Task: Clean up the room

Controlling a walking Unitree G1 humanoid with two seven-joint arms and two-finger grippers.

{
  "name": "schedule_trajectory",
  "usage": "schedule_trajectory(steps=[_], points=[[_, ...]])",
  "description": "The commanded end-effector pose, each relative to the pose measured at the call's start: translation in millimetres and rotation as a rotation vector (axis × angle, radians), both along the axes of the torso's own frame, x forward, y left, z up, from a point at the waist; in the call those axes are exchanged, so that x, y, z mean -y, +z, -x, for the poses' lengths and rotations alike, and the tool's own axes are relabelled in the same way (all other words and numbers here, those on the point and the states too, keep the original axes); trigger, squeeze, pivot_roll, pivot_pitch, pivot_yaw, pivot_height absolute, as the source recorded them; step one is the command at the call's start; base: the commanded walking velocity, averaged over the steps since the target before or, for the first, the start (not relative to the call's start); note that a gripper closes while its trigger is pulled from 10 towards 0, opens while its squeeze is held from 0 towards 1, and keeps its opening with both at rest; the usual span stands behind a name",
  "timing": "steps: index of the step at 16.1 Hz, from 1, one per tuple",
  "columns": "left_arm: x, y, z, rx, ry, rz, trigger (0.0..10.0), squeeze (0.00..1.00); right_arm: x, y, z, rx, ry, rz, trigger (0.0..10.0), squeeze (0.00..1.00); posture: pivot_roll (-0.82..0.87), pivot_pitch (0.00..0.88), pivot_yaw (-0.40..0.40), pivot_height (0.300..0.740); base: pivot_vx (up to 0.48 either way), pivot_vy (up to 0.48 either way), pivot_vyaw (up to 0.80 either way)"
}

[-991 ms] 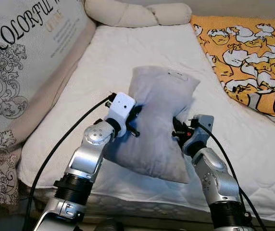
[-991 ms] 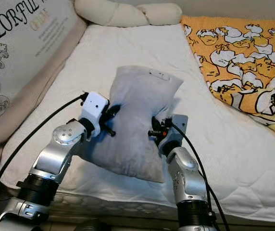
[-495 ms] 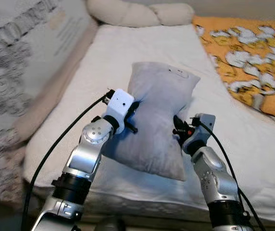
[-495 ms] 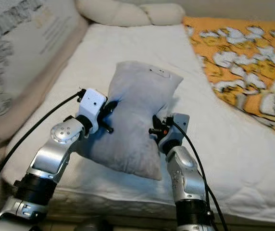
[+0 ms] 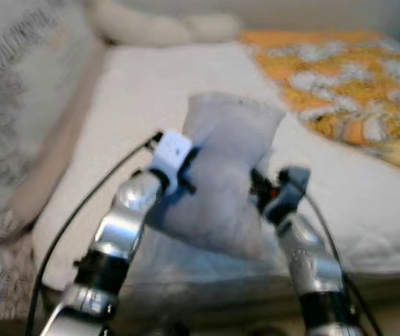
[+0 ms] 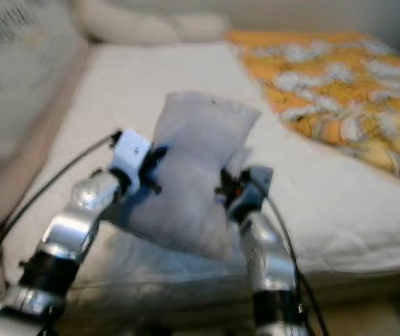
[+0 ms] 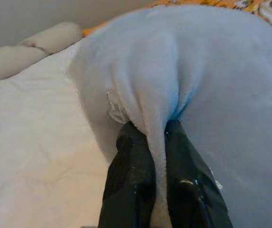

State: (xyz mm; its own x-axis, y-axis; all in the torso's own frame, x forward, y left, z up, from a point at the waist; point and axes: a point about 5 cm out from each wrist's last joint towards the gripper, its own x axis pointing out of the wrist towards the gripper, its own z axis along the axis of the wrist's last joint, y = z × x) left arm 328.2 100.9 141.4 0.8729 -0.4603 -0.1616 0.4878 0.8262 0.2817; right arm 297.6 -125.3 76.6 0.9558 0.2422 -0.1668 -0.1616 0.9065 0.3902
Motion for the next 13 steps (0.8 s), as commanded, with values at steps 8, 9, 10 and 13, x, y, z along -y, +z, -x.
schedule_trajectory(steps=[8, 9, 10, 13], points=[[1.6, 11.7, -5.5, 0.054, 0.001, -0.007, 10.0, 0.0, 2.1, 6.0, -5.3, 0.012, -0.018, -0.005, 10.0, 0.0, 0.01, 0.0, 0.033, 0.74, 0.0, 0.477, 0.0], [1.6, 11.7, -5.5, 0.054, 0.001, -0.007, 10.0, 0.0, 2.1, 6.0, -5.3, 0.012, -0.018, -0.005, 10.0, 0.0, 0.01, 0.0, 0.033, 0.74, 0.0, 0.465, 0.0], [1.6, 11.7, -5.5, 0.054, 0.001, -0.007, 10.0, 0.0, 2.1, 6.0, -5.3, 0.012, -0.018, -0.005, 10.0, 0.0, 0.01, 0.0, 0.033, 0.74, 0.0, 0.465, 0.0], [1.7, 12.7, -6.5, 0.059, 0.009, -0.004, 10.0, 0.0, 2.9, 6.0, -6.1, 0.007, -0.023, -0.009, 10.0, 0.0, 0.01, 0.0, 0.033, 0.74, 0.0, 0.31, 0.0]])
